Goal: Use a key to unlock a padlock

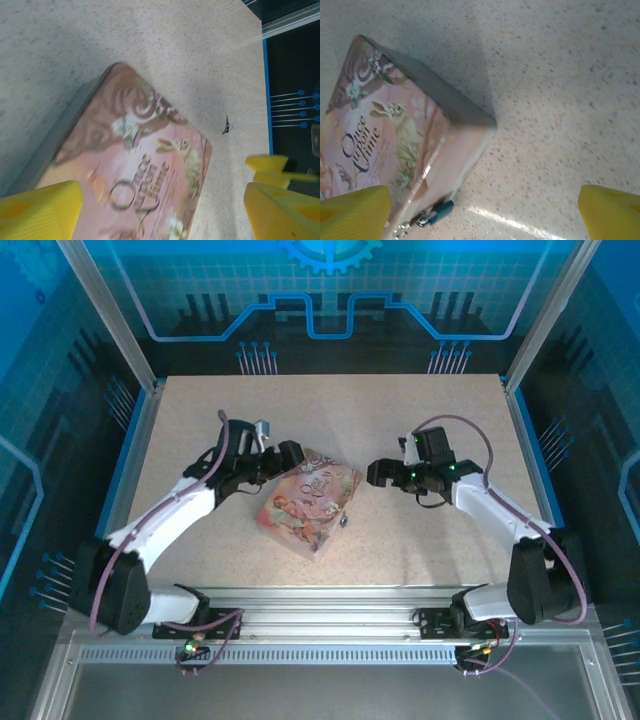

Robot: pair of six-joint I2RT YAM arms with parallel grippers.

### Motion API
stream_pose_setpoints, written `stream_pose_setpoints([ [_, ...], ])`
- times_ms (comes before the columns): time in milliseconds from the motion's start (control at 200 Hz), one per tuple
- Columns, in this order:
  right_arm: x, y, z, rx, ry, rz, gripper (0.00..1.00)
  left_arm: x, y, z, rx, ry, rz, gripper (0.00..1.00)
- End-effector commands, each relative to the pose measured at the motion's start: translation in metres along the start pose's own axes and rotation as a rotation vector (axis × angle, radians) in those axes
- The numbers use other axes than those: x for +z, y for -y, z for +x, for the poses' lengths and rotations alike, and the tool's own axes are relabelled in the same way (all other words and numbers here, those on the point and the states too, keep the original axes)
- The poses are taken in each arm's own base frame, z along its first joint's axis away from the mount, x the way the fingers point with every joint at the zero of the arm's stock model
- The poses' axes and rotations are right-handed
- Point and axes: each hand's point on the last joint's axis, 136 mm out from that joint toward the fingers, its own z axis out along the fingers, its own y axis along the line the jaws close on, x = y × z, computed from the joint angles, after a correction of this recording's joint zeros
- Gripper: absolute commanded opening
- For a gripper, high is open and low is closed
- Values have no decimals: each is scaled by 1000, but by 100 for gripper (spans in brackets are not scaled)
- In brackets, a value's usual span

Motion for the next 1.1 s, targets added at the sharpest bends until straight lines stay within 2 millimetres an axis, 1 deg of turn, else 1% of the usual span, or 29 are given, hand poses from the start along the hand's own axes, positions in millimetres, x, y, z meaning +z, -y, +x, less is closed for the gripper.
stream_pose_setpoints([
  [0, 6, -17, -8, -53, -47, -54, 97, -15, -37, 39, -97, -72, -120, 85],
  [120, 18, -25, -19, -72, -79, -81, 96, -23, -48, 74, -149, -100, -136, 86],
  [195, 24, -30, -26, -83, -96, -101, 96, -28, -54, 91, -161, -107, -156, 86],
  [310, 38, -35, -32, -89, -136, -120, 95, -34, -63, 108, -185, -110, -181, 86],
  [450, 56, -42, -33, -112, -188, -130, 92, -24, -66, 121, -210, -127, -165, 86],
  [585, 71, -49, -32, -133, -225, -136, 90, -10, -58, 120, -220, -115, -126, 87],
  [640, 77, -51, -30, -139, -243, -143, 87, -5, -56, 118, -214, -115, -127, 87],
  [795, 87, -51, -21, -143, -285, -157, 83, 5, -46, 105, -170, -91, -128, 86],
  [911, 87, -49, -14, -146, -307, -162, 77, 12, -41, 97, -139, -80, -143, 86],
  [1096, 77, -42, 3, -156, -315, -149, 74, 28, -35, 80, -106, -84, -153, 85],
])
